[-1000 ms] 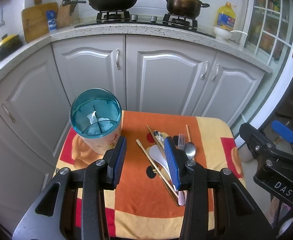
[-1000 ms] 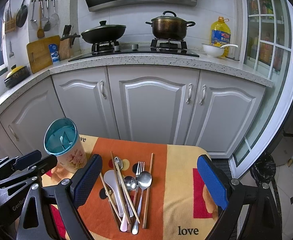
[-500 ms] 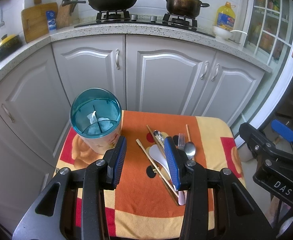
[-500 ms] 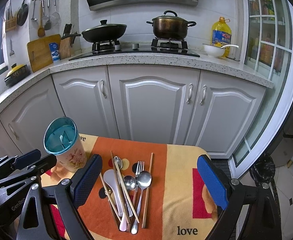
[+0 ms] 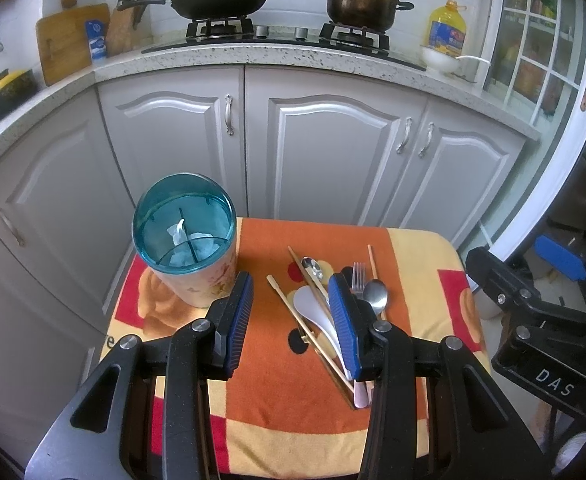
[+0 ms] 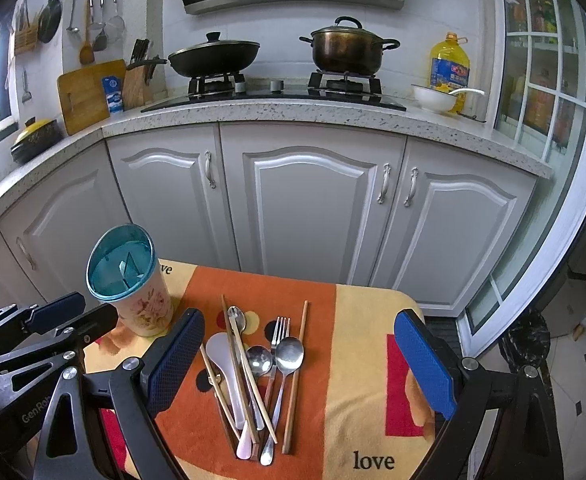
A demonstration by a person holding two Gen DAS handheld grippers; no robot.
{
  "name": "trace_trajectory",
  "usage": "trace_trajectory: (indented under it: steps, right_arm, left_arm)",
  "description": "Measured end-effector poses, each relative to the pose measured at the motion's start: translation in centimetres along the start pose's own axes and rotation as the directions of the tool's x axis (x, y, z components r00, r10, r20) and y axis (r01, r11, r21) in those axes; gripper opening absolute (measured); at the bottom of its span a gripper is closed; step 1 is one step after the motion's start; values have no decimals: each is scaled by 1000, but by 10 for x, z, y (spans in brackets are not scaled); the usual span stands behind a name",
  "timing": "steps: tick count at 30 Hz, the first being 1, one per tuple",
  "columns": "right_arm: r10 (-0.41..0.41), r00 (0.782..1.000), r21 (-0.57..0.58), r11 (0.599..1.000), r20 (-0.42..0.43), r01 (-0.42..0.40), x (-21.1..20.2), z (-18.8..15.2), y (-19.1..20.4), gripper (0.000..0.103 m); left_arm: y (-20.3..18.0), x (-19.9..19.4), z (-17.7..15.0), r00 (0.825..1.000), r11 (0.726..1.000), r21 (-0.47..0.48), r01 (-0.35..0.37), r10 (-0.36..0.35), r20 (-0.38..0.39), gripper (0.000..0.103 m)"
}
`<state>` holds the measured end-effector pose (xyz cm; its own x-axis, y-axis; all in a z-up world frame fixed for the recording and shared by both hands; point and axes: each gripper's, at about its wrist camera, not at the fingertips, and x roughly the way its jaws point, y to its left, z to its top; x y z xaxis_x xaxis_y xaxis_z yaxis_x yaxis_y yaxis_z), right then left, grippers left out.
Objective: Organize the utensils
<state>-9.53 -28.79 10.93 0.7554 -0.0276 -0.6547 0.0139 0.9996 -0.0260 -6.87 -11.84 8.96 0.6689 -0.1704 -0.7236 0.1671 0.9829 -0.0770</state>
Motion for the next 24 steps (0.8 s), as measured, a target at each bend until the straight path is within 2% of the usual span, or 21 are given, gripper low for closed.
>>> trace_trajectory:
  steps: [24]
  right_arm:
    - [18, 999, -28, 999, -46, -19, 14, -6, 7, 95]
  left_arm:
    - [3, 13, -4, 999, 1000, -7, 12, -12, -42, 38]
